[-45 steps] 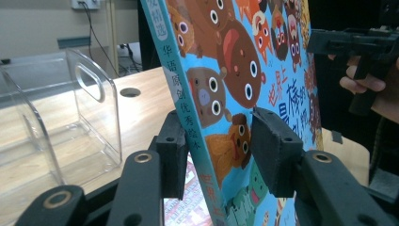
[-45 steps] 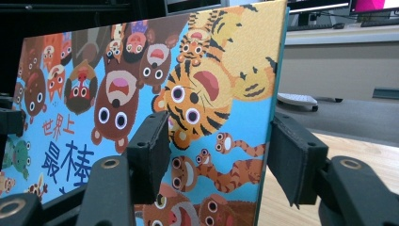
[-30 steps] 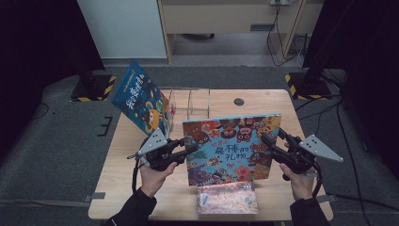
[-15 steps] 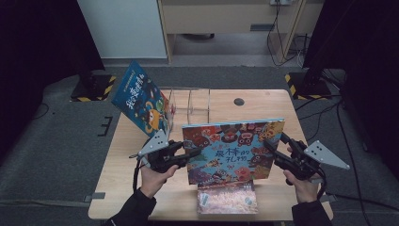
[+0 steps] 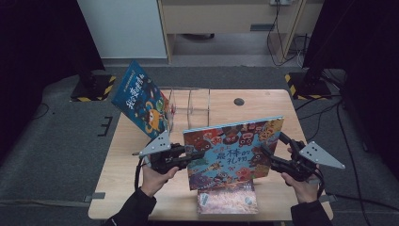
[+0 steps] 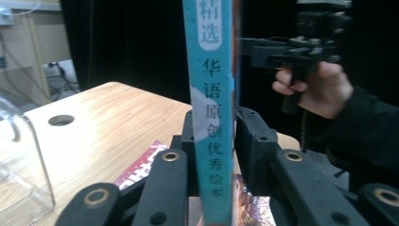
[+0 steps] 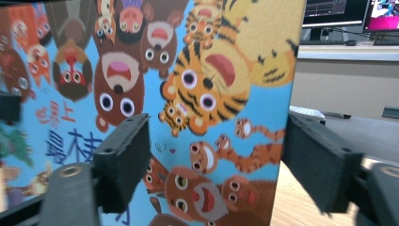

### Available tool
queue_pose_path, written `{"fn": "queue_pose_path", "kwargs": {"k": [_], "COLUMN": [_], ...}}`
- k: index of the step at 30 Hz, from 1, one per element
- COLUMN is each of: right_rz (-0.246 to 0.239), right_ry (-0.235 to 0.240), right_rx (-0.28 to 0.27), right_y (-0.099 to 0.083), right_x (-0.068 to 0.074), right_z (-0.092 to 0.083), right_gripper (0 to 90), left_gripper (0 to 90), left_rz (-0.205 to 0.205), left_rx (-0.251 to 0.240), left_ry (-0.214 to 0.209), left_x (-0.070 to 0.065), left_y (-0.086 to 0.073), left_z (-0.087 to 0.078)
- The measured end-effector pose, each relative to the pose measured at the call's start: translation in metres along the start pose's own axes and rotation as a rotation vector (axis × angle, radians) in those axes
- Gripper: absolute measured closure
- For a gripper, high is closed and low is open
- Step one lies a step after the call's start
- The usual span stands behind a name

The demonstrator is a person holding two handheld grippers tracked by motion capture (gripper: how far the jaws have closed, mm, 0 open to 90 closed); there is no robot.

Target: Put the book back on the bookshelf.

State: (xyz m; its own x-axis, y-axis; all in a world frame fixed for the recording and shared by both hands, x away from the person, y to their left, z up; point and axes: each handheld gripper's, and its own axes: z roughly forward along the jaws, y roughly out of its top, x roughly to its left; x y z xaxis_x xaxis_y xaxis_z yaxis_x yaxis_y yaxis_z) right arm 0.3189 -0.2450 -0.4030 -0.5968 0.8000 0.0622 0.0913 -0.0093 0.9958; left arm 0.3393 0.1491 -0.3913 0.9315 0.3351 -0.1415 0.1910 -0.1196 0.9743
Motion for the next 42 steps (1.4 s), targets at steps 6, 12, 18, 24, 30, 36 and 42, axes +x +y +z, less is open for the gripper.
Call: {"fn": "queue_pose_path", "kwargs": {"k": [6,12,18,24,30,36,42], "right_rz": [0.011,0.011,0.086,0.109,0.087,0.027,-0.005], "right_ry": [0.021,0.022,0.071,0.148,0.139,0.111,0.111], "right_rx": [0.047,0.082,0.093,0.118,0.136,0.110,0.106], "right_y": [-0.009,-0.012,-0.016,-0.018,-0.016,-0.009,-0.009], "right_x": [-0.008,-0.011,-0.024,-0.024,-0.018,-0.014,-0.010], "right_z": [0.018,0.023,0.022,0.028,0.030,0.026,0.024], "right_gripper": [17.6,16.0,10.6,16.7,17.7,23.4,23.7], "left_gripper": [73.3,74.8,76.1,76.1,76.2,76.8,76.2], "left_rz": [0.035,0.062,0.078,0.071,0.038,0.064,0.072], "left_rx": [0.034,0.031,0.030,0.032,0.040,0.037,0.065], "left_ry": [0.033,0.007,-0.019,-0.012,0.010,0.054,0.031], "left_x": [0.000,-0.006,-0.012,-0.011,-0.009,-0.007,-0.007], "left_y": [0.002,0.005,0.008,0.008,0.009,0.011,0.013], "left_z": [0.000,0.001,0.003,0.003,0.003,0.001,-0.001]}}
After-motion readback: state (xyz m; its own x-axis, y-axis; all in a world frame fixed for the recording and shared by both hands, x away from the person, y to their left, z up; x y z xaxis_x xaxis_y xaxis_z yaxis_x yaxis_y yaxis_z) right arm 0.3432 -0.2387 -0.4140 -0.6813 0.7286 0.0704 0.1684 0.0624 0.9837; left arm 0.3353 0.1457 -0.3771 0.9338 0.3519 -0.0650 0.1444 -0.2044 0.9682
